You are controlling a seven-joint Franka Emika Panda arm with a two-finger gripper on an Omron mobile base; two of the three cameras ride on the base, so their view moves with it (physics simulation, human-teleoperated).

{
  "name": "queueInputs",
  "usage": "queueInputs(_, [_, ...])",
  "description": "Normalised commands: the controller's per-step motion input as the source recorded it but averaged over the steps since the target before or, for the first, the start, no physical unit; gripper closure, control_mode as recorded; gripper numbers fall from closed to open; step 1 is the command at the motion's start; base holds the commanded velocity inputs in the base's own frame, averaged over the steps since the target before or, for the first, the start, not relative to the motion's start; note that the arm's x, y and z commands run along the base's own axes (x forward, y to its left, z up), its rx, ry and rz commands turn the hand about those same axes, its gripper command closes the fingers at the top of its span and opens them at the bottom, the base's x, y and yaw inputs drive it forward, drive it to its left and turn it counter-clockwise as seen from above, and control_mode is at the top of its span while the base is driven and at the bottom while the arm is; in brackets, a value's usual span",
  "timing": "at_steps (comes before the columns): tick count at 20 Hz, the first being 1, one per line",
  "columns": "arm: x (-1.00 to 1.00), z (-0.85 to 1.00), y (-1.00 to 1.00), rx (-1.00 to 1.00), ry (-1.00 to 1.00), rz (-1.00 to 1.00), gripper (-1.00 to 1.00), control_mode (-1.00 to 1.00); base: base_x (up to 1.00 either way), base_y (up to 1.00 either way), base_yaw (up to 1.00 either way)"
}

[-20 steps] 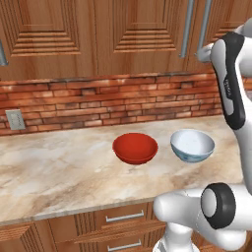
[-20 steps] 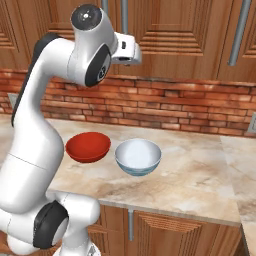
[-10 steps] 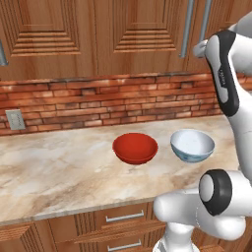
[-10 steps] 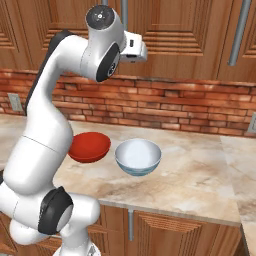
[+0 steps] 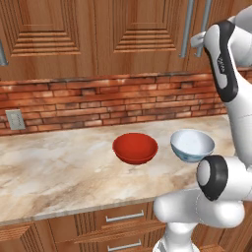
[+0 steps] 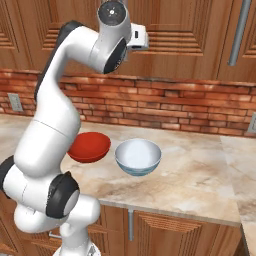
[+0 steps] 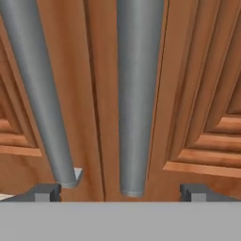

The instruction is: Open the cabinet. Pick the bowls from the counter and place them in the cabinet. Then close the cabinet.

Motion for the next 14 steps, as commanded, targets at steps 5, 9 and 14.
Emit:
queueInputs(5, [0.28, 0.00, -0.03, 0.00, -0.14, 0.21, -1.00, -1.00, 0.00, 0.00, 0.00])
queueInputs(9, [0.27, 0.02, 0.00, 0.00, -0.11, 0.09, -1.00, -1.00, 0.00, 0.00, 0.00])
queueInputs(14, [0.26, 0.03, 0.00, 0.00, -0.07, 0.00, -1.00, -1.00, 0.00, 0.00, 0.00])
